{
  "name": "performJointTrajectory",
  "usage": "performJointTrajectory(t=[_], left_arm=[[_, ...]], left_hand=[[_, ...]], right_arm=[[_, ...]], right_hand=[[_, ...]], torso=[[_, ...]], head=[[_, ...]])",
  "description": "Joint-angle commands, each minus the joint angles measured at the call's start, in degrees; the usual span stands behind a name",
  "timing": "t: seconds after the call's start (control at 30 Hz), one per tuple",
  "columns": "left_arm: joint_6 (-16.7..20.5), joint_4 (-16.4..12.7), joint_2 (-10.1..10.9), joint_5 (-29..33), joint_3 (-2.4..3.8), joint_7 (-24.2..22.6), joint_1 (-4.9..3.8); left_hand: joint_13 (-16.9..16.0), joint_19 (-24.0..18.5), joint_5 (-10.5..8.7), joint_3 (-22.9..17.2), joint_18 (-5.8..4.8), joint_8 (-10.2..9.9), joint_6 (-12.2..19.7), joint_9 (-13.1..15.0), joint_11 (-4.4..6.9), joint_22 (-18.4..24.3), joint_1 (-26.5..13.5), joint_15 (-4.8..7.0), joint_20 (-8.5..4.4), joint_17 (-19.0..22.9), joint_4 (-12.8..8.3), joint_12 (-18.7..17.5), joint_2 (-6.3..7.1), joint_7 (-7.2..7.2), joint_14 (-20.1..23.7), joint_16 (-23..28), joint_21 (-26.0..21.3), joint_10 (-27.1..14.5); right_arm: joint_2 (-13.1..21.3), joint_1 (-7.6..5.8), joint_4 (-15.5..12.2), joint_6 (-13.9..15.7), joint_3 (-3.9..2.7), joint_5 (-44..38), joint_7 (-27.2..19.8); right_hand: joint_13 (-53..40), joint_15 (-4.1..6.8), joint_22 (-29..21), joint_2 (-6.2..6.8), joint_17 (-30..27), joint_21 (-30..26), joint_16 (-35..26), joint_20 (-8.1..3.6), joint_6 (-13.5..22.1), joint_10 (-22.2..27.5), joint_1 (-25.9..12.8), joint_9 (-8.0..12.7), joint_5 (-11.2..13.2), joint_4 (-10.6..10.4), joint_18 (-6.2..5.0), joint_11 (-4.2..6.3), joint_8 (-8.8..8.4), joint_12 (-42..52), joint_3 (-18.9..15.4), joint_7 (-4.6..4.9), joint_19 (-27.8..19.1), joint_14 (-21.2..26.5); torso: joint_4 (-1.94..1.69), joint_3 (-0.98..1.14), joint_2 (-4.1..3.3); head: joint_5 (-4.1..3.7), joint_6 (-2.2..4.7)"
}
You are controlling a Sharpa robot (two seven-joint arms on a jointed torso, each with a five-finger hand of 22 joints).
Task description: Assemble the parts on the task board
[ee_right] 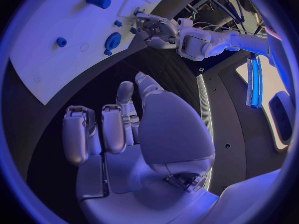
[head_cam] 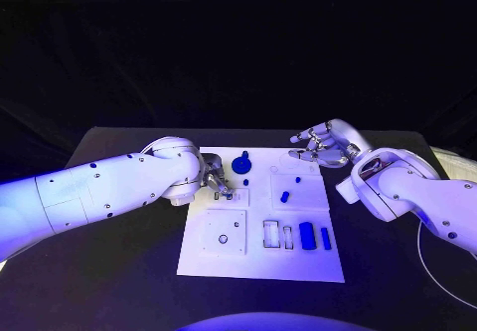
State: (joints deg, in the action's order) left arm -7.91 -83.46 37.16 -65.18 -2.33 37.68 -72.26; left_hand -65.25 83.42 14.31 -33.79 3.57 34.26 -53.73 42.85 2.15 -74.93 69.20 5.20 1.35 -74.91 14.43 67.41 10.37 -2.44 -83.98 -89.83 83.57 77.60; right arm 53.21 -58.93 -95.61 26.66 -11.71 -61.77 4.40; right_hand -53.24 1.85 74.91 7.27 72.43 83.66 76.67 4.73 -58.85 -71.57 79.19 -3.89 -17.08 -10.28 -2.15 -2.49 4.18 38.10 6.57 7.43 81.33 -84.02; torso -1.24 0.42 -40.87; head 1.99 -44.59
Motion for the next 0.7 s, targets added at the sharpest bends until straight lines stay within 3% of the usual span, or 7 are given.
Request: performJointTrajectory(t=[0.03,0.7], left_arm=[[-3.66,-0.06,0.01,-0.49,-0.11,0.17,0.14],[-3.73,0.12,-0.32,0.33,-0.10,0.17,0.18]], left_hand=[[-0.05,0.32,0.16,-9.78,-0.95,0.17,0.14,0.02,-0.16,-3.85,0.20,-0.11,0.05,-15.09,-9.64,0.17,-0.57,0.30,-6.02,-0.17,0.25,0.43],[-0.15,0.12,0.13,-9.85,-0.86,0.21,0.01,0.10,-0.16,-3.48,-0.03,-0.14,0.06,-15.09,-9.86,0.28,-0.55,0.31,-6.02,-0.17,0.04,0.55]], right_arm=[[-0.05,0.06,-0.03,-0.83,0.00,-0.09,-0.56],[-0.08,0.07,-0.02,-0.83,0.01,0.00,-0.56]], right_hand=[[0.08,-0.10,2.47,-0.10,-0.10,-0.36,-0.20,-0.09,-0.37,0.44,-0.46,-0.07,-0.33,-0.38,-0.93,0.11,0.14,-0.10,-0.08,0.05,-0.30,-2.23],[0.22,-0.11,2.35,-0.04,-0.17,-0.44,-0.29,-0.09,-0.34,0.45,-0.64,-0.06,-0.36,-0.55,-0.96,0.11,0.11,-0.16,-0.21,0.05,-0.38,-2.22]], torso=[[0.00,0.02,-0.03],[0.01,0.07,-0.05]], head=[[0.02,-0.08],[0.33,-0.31]])
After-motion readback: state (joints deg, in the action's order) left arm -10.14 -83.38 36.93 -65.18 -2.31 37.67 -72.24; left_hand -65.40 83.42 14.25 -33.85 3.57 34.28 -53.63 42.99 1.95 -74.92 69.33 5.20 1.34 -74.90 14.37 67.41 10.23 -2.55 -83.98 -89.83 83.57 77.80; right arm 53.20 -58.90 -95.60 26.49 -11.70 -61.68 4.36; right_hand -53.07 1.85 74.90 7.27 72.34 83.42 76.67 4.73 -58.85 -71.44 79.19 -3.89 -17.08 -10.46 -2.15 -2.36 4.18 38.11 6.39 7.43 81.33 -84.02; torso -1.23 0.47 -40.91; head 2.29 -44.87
